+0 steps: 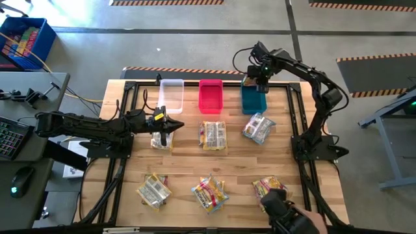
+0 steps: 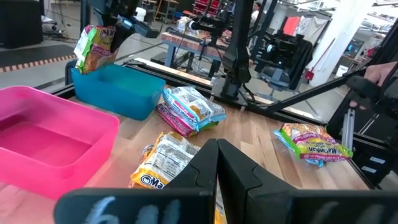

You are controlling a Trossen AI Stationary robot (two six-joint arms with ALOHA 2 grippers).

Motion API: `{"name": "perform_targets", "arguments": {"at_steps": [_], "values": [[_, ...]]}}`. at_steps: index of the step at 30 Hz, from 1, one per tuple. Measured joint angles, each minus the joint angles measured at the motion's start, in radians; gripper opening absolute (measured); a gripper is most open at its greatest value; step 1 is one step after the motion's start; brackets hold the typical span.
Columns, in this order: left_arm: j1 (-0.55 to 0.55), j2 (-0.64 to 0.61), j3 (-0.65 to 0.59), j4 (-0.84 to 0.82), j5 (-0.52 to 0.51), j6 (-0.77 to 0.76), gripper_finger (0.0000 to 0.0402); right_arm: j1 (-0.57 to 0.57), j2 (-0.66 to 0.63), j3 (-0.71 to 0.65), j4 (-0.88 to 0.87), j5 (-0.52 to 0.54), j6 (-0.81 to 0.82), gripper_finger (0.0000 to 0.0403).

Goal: Sort Maruchan noodles
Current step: Put the green noodle pack into the blue bin

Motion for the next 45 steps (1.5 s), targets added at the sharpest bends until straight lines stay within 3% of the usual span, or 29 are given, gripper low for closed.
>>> {"name": "perform_targets", "arguments": {"at_steps": [9, 20, 27, 36, 45], "values": [[0.000, 0.000, 0.000, -0.011, -0.002, 0.000, 0.0000, 0.001, 0.037, 0.009, 0.005, 0.009, 0.022, 0.0090], [0.000, 0.000, 0.000, -0.013, -0.016, 0.000, 0.0000, 0.011, 0.037, 0.134, -0.073, -0.017, 0.067, 0.0090], [0.000, 0.000, 0.000, -0.016, -0.017, 0.000, 0.0000, 0.005, 0.037, 0.112, -0.087, -0.074, 0.089, 0.0090], [0.000, 0.000, 0.000, -0.016, -0.017, -0.004, 0.0000, -0.032, 0.037, 0.038, -0.024, -0.072, 0.087, 0.0090], [0.000, 0.000, 0.000, -0.016, -0.017, -0.026, 0.0000, -0.032, 0.037, 0.054, -0.043, -0.047, 0.078, 0.0090]]}}
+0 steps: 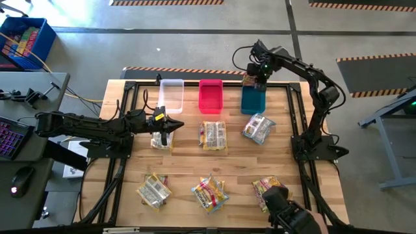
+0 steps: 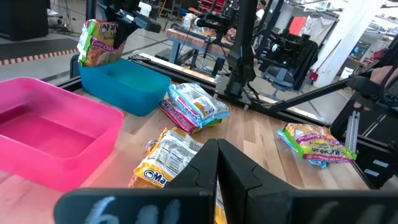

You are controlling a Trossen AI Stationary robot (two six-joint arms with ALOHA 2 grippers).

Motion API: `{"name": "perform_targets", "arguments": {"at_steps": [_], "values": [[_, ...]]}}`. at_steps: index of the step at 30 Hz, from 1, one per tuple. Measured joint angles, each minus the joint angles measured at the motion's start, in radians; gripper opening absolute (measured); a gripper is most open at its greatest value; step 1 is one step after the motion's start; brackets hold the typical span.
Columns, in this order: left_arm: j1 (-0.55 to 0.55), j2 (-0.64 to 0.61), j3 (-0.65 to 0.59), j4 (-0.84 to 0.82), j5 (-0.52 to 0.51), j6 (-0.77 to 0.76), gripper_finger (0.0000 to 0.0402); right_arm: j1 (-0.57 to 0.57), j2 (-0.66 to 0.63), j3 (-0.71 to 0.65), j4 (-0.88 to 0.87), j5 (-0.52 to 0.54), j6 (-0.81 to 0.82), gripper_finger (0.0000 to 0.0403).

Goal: Sort Maruchan noodles
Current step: Put the green noodle pack into the blue bin

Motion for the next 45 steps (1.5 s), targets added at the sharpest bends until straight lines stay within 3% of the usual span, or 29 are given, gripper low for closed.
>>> {"name": "perform_targets", "arguments": {"at_steps": [36, 45], "values": [[0.000, 0.000, 0.000, -0.001, 0.000, -0.018, 0.0000, 0.002, 0.047, 0.018, -0.030, -0.001, -0.002, 0.0089], [0.000, 0.000, 0.000, -0.001, 0.000, -0.024, 0.0000, 0.009, 0.039, 0.018, -0.070, 0.085, -0.018, 0.0089]]}}
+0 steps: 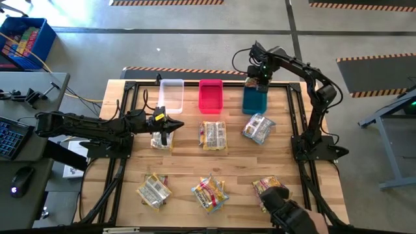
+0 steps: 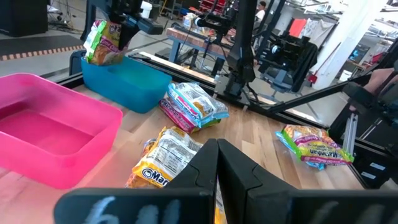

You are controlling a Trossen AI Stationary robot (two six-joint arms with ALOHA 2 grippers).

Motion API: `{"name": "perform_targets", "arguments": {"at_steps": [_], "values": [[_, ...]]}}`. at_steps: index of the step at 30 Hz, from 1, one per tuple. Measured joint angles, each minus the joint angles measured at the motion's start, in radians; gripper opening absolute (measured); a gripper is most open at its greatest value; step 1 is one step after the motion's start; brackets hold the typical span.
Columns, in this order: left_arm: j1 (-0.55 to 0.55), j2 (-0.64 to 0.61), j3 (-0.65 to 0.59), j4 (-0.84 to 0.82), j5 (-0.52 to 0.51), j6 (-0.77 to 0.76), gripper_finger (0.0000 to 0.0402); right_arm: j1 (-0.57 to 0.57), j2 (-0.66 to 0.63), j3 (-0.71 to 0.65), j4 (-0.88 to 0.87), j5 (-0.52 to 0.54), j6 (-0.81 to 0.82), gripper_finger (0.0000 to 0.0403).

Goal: Sort Maruchan noodles
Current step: Put the green noodle pack into the blue bin

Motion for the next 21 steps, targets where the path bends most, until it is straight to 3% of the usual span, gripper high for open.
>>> {"name": "perform_targets", "arguments": {"at_steps": [21], "values": [[0.000, 0.000, 0.000, 0.000, 0.000, -0.005, 0.0000, 0.015, 0.054, -0.001, -0.014, 0.041, -0.026, 0.0089]]}}
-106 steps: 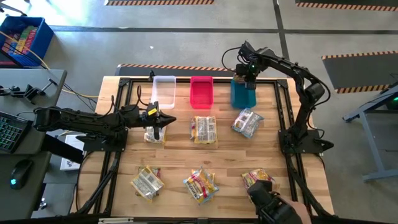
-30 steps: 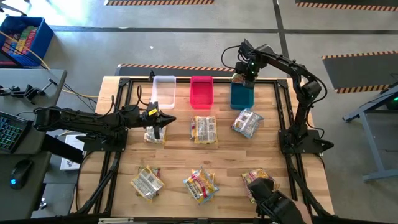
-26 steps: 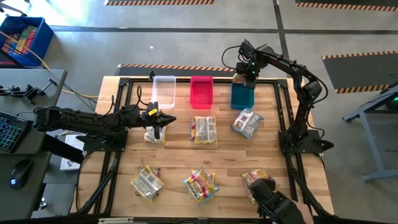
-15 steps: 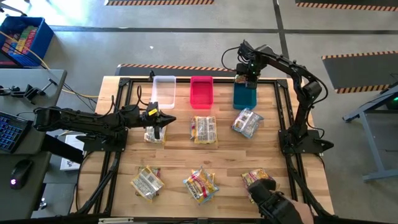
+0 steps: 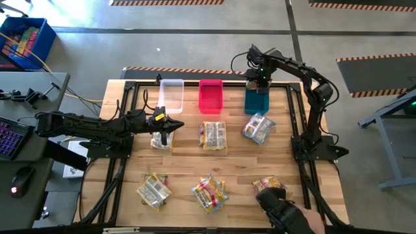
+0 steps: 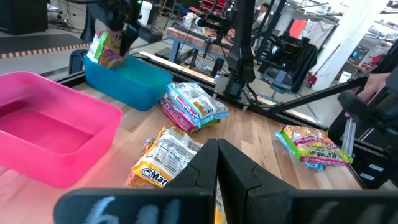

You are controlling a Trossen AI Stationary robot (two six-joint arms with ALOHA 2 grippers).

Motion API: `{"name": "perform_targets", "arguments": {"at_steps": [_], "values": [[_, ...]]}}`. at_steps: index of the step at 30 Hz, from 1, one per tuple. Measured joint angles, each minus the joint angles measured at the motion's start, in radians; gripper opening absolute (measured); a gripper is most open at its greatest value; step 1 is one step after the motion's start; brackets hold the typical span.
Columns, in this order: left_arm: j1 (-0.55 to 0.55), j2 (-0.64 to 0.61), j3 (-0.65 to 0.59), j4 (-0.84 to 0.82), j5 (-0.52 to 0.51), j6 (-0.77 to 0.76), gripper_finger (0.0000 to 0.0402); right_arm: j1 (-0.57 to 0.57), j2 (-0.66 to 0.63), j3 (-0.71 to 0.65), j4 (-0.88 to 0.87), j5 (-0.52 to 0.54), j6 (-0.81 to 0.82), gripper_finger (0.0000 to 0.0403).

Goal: Sort Maruchan noodles
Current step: Put the green noodle pack into the blue bin

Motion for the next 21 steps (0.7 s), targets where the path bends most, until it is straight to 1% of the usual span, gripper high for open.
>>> {"name": "perform_targets", "arguments": {"at_steps": [14, 21], "values": [[0.000, 0.000, 0.000, 0.000, 0.000, -0.006, 0.0000, 0.004, 0.054, 0.000, 0.049, 0.003, -0.018, 0.0091], [0.000, 0.000, 0.000, 0.000, 0.000, -0.007, 0.0000, 0.022, 0.060, 0.000, 0.095, -0.002, -0.023, 0.0105]]}}
